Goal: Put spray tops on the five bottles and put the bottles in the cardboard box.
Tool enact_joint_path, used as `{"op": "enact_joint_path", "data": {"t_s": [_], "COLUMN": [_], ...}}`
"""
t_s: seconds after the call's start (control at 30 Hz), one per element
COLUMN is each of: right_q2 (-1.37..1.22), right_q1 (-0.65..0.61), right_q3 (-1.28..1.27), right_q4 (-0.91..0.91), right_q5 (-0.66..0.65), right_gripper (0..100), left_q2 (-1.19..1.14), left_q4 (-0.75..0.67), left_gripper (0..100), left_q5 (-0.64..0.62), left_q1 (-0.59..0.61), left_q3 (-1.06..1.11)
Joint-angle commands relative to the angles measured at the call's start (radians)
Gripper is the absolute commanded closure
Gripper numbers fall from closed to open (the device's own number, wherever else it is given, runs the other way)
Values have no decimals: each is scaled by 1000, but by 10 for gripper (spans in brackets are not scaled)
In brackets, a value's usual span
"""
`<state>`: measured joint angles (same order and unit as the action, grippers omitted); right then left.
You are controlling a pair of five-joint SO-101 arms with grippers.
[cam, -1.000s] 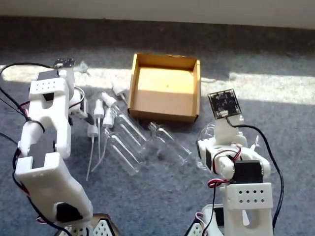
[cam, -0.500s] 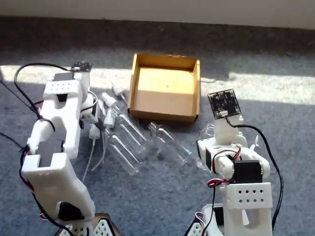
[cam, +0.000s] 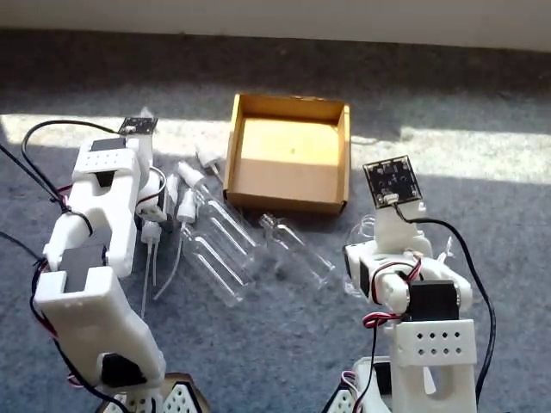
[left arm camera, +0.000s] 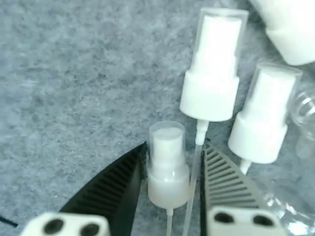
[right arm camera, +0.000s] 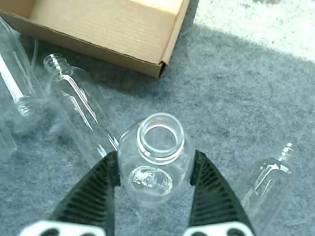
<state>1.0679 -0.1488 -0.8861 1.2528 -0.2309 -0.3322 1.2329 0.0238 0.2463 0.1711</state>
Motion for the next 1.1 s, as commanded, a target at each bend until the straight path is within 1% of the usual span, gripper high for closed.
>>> {"op": "enact_joint_path", "data": {"t_s": [0.0,0.1,0.23,0.5,0.6,0.8,0.93,1.07], "right_q2": [13,13,13,13,13,13,13,13], "right_q1": [-7,-7,-7,-5,-5,-5,-5,-5], "right_q3": [8,8,8,8,8,8,8,8], "right_q4": [-2,-2,-2,-1,-1,-1,-1,-1], "right_q5": [-9,-9,-9,-9,-9,-9,-9,-9], "right_gripper": [994,994,994,994,994,994,994,994], "left_q2": [67,99,139,107,70,54,48,47], "left_q4": [40,117,175,172,170,38,-3,-15], "left_gripper": [796,778,779,779,779,780,780,780], "left_q5": [5,5,6,6,48,55,55,55], "left_q1": [10,16,24,79,76,76,74,73], "left_q3": [-81,-154,-223,-216,-165,-24,21,33]}}
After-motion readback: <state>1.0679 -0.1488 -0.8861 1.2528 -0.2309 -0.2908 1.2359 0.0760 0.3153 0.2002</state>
